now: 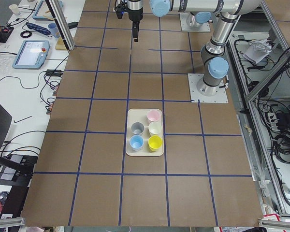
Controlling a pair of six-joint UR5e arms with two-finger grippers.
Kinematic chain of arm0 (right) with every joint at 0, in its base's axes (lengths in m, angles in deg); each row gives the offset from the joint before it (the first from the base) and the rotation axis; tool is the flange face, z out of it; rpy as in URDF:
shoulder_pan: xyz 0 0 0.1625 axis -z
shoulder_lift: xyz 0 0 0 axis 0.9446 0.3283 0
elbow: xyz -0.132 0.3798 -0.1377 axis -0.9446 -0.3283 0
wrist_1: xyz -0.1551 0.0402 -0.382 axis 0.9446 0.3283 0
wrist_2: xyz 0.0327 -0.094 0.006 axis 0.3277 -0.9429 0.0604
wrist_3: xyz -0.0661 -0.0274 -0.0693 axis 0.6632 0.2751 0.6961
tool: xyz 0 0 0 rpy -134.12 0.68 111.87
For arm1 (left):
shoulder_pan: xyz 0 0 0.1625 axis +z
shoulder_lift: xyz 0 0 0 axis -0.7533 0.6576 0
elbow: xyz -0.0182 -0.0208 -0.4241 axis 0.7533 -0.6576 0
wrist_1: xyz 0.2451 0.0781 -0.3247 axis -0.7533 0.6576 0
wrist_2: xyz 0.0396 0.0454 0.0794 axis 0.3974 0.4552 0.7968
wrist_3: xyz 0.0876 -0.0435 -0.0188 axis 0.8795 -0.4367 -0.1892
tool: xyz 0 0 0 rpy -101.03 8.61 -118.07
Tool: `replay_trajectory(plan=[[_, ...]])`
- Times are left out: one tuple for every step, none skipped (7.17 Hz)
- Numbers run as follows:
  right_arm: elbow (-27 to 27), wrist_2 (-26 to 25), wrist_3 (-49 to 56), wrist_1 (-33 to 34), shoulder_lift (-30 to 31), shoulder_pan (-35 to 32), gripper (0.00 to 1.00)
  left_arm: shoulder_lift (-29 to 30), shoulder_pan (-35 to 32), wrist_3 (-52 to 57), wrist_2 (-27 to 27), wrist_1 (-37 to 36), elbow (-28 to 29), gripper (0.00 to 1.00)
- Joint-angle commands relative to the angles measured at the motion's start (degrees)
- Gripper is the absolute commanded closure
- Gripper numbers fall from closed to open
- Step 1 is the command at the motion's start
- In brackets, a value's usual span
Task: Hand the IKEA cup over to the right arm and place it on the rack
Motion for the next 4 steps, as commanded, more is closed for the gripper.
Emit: replay_trajectory(plan=[[0.0, -0.06, 0.01, -0.37, 0.01, 0.0, 0.0, -0.02, 0.0, 0.0, 0.0, -0.09, 0.0, 0.0], [0.09, -0.06, 0.01, -0.37, 0.01, 0.0, 0.0, -0.02, 0.0, 0.0, 0.0, -0.09, 0.0, 0.0], [0.09, -0.14, 0.01, -0.37, 0.01, 0.0, 0.0, -0.02, 0.0, 0.0, 0.09, -0.09, 0.0, 0.0], [0.09, 0.12, 0.01, -0.2, 0.01, 0.09, 0.0, -0.11, 0.0, 0.0, 0.09, -0.01, 0.0, 0.0]])
